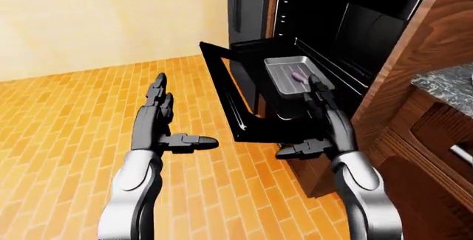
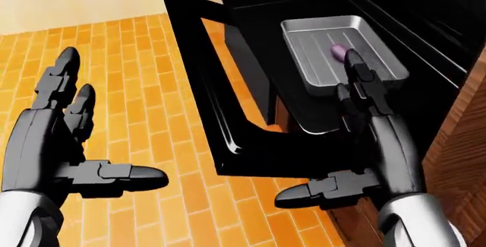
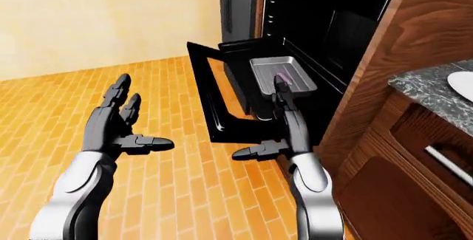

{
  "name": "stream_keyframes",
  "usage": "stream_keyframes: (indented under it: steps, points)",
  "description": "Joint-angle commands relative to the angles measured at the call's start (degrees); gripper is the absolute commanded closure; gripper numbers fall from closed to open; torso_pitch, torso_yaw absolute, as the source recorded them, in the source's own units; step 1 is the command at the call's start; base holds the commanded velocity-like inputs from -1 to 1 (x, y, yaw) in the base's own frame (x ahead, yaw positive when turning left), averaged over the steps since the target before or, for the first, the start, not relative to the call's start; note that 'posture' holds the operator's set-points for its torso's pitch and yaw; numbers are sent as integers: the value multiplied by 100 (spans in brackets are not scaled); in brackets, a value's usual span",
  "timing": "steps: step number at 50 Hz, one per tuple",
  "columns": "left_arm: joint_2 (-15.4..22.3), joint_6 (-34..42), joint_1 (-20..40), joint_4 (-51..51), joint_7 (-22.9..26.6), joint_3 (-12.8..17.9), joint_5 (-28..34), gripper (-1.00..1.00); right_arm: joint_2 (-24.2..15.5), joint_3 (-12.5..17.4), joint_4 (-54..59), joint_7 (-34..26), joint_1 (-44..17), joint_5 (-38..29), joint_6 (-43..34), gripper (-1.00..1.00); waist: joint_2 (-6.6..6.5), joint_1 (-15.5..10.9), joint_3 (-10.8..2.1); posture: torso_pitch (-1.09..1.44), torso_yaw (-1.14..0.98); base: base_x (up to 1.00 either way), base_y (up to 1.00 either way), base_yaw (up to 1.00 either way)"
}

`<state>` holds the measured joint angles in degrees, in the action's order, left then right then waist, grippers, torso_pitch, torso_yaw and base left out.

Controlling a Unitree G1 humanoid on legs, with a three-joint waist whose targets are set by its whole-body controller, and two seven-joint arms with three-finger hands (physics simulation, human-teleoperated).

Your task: Pick the eggplant from the oven and place it on the plate on the counter.

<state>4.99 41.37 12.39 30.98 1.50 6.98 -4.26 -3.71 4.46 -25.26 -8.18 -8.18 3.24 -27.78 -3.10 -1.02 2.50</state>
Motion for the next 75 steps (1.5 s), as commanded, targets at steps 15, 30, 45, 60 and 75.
stream_keyframes:
  steps: [15,30,45,60,75]
  points:
    - [4,-103,259,345,71,-111,-89,-100,-128,197,-501,32,-109,104,39,-100,212,89,-374,0,0,56,-48,0]
    - [168,182,417,539,14,122,-319,-100,-138,135,-734,-2,-310,8,-239,-100,-186,130,-291,0,0,-6,-38,0]
    - [203,81,357,477,25,162,-374,-100,-121,-1,-780,-3,-324,-142,-232,-100,882,-67,-308,0,0,-2,-35,0]
    - [216,55,330,465,42,199,-392,-100,-68,-3,-679,16,-366,-165,-165,-100,449,-56,-124,0,0,0,0,91]
    - [297,117,368,502,62,300,-469,-100,-114,21,-844,121,-555,-190,-481,-100,92,158,-79,0,0,2,0,0]
